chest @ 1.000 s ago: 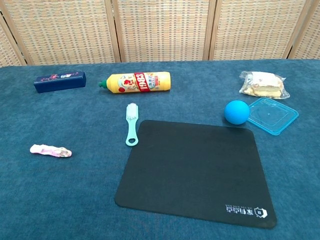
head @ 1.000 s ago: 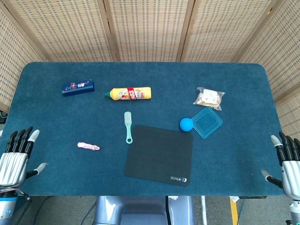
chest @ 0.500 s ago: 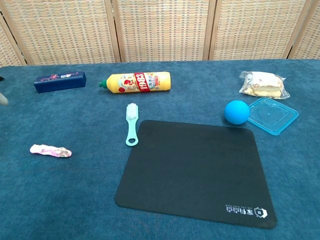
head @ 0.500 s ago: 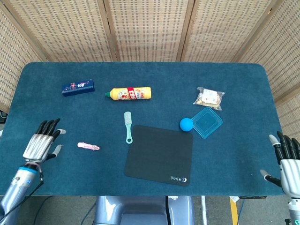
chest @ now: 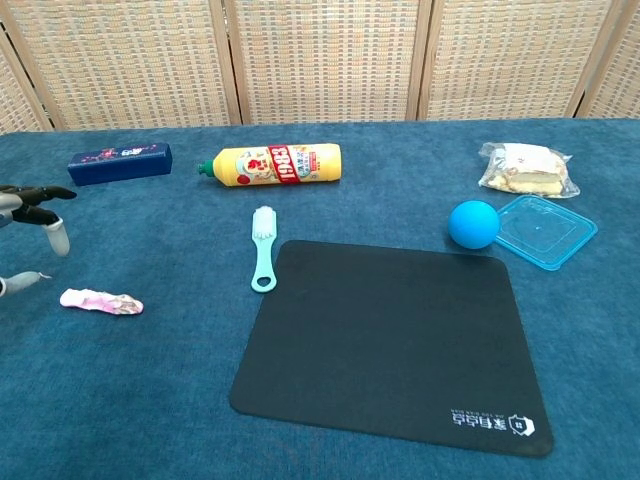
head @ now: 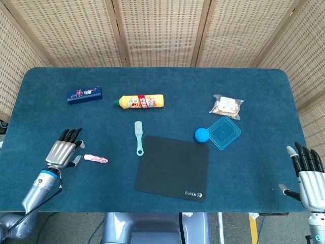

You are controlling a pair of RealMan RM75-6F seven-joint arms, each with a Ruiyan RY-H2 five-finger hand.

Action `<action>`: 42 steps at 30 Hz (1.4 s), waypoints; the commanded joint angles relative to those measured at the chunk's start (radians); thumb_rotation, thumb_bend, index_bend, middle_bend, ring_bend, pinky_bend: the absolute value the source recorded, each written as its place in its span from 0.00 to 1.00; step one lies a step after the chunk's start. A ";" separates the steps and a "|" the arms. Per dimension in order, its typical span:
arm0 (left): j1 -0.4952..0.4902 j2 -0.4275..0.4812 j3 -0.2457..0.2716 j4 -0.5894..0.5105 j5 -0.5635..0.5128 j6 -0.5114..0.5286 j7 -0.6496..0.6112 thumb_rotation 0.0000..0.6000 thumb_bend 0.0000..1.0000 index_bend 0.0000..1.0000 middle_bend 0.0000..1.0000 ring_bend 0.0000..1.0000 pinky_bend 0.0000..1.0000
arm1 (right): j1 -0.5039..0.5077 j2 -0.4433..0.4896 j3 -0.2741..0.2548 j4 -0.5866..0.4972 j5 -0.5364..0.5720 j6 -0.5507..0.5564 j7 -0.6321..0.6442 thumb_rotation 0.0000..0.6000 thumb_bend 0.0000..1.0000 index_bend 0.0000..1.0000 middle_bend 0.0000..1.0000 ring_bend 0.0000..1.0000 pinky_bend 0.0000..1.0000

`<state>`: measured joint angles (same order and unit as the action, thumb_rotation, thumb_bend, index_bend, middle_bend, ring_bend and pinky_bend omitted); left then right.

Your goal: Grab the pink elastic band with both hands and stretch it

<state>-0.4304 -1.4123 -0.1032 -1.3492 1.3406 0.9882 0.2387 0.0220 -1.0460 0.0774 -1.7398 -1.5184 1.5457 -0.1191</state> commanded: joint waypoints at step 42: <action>-0.036 -0.155 0.030 0.132 -0.062 -0.008 -0.024 1.00 0.40 0.48 0.00 0.00 0.00 | 0.009 0.015 -0.006 0.002 0.008 -0.019 0.046 1.00 0.00 0.03 0.00 0.00 0.00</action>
<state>-0.4667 -1.5668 -0.0730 -1.2183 1.2787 0.9795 0.2140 0.0310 -1.0316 0.0716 -1.7381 -1.5111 1.5265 -0.0730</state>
